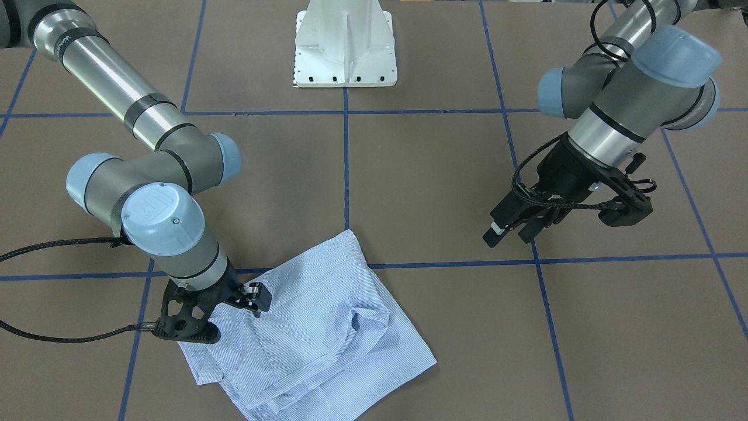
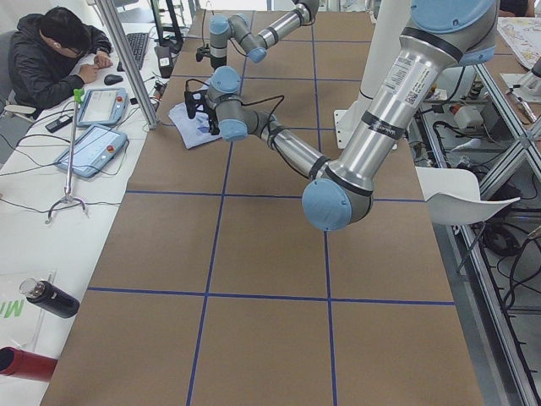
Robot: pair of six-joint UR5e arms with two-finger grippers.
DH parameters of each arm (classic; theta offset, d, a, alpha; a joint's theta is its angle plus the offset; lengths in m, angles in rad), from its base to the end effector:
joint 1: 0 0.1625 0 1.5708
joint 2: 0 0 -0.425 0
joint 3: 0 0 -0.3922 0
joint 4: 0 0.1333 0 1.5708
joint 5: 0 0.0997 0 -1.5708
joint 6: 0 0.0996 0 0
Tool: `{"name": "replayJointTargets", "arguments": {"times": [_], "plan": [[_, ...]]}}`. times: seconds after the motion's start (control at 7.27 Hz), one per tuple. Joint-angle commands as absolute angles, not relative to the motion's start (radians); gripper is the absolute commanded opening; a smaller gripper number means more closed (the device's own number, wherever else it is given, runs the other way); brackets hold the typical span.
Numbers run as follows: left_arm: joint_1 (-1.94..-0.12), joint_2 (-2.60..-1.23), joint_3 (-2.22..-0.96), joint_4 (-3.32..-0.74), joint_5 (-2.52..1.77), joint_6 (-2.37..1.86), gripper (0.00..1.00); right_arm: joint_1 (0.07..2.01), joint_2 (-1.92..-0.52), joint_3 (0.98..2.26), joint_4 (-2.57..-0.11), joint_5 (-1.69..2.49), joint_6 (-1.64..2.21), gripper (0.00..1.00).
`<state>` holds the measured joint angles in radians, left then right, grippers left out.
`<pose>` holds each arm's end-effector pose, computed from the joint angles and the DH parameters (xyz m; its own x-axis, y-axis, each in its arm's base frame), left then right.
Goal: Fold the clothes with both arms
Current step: 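Grasp the shirt's side corner with the right gripper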
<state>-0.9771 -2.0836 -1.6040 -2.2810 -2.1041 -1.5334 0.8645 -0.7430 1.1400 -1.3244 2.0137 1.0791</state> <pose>0.2985 -0.5901 0.2609 0.1896 -0.2233 -0.9561 0.4365 0.8914 -0.1216 -0.4558 -0.6738 0.3106 0.7035 0.1674 0.6907 -0.2137 0.9767 -0.0190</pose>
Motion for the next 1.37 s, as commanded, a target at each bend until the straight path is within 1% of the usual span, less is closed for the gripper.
{"name": "replayJointTargets", "arguments": {"times": [0.0, 0.14, 0.41, 0.55, 0.69, 0.96, 1.1, 1.24], "plan": [[-0.977, -2.086, -1.605, -2.281, -2.105, -1.534, 0.99, 0.868, -0.749, 1.157, -1.388, 2.008, 1.094, 1.00], [-0.977, -2.086, -1.605, -2.281, -2.103, -1.535, 0.99, 0.868, -0.749, 1.151, -1.382, 2.000, 1.091, 0.96], [-0.976, -2.088, -1.606, -2.281, -2.102, -1.542, 0.99, 0.870, -0.753, 1.144, -1.379, 1.959, 1.091, 0.72], [-0.976, -2.088, -1.611, -2.281, -2.102, -1.543, 0.99, 0.870, -0.755, 1.144, -1.379, 1.959, 1.091, 0.34], [-0.976, -2.088, -1.614, -2.281, -2.100, -1.543, 0.99, 0.868, -0.767, 1.144, -1.374, 1.957, 1.089, 0.00], [-0.976, -2.088, -1.615, -2.281, -2.100, -1.543, 0.99, 0.865, -0.782, 1.157, -1.374, 1.963, 1.095, 0.00], [-0.976, -2.088, -1.621, -2.281, -2.102, -1.543, 0.99, 0.851, -0.822, 1.201, -1.376, 1.971, 1.109, 0.00], [-0.976, -2.086, -1.626, -2.281, -2.102, -1.543, 0.99, 0.819, -0.875, 1.291, -1.376, 1.980, 1.191, 0.00]]}}
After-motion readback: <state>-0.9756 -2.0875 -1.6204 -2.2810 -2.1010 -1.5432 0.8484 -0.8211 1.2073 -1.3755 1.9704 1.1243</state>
